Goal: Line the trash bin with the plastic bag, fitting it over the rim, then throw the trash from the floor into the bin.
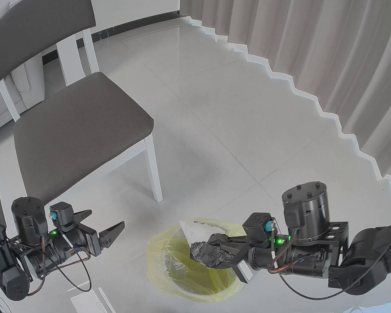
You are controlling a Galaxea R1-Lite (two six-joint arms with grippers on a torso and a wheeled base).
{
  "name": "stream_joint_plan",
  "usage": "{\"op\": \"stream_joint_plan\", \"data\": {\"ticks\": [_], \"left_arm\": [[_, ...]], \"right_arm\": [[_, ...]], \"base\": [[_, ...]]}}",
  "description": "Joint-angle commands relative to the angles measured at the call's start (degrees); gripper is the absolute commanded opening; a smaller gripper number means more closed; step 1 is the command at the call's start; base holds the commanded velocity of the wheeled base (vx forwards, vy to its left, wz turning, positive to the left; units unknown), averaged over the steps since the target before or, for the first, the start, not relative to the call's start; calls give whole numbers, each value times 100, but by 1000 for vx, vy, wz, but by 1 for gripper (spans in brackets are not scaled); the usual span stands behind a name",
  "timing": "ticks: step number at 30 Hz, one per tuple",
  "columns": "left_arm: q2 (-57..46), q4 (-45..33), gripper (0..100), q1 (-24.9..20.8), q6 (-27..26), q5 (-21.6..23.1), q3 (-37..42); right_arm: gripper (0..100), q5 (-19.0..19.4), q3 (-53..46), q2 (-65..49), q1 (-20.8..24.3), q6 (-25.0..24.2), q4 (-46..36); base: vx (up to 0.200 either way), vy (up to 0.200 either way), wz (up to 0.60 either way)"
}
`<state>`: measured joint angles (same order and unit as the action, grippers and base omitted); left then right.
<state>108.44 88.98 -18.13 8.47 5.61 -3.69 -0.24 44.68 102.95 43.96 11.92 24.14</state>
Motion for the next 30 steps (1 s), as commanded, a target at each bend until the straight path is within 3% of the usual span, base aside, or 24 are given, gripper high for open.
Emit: {"op": "stream_joint_plan", "data": {"ticks": [1,4,11,17,25,30], "left_arm": [[-613,102,100,213,40,-16,246],[-683,102,100,213,40,-16,299],[-1070,102,100,134,-21,-288,317],[-1035,102,100,99,-12,-262,369],[-1044,102,100,99,23,-280,369],[-1070,102,100,99,32,-280,369]], "right_arm": [[0,-2,-21,735,192,21,293],[0,-11,-73,814,245,21,346],[0,95,-566,1535,236,109,1374],[0,103,-917,2036,104,188,2095],[0,112,-1014,2256,69,188,2157],[0,130,-451,2511,-247,188,2086]], "base": [[0,0,0],[0,0,0],[0,0,0],[0,0,0],[0,0,0],[0,0,0]]}}
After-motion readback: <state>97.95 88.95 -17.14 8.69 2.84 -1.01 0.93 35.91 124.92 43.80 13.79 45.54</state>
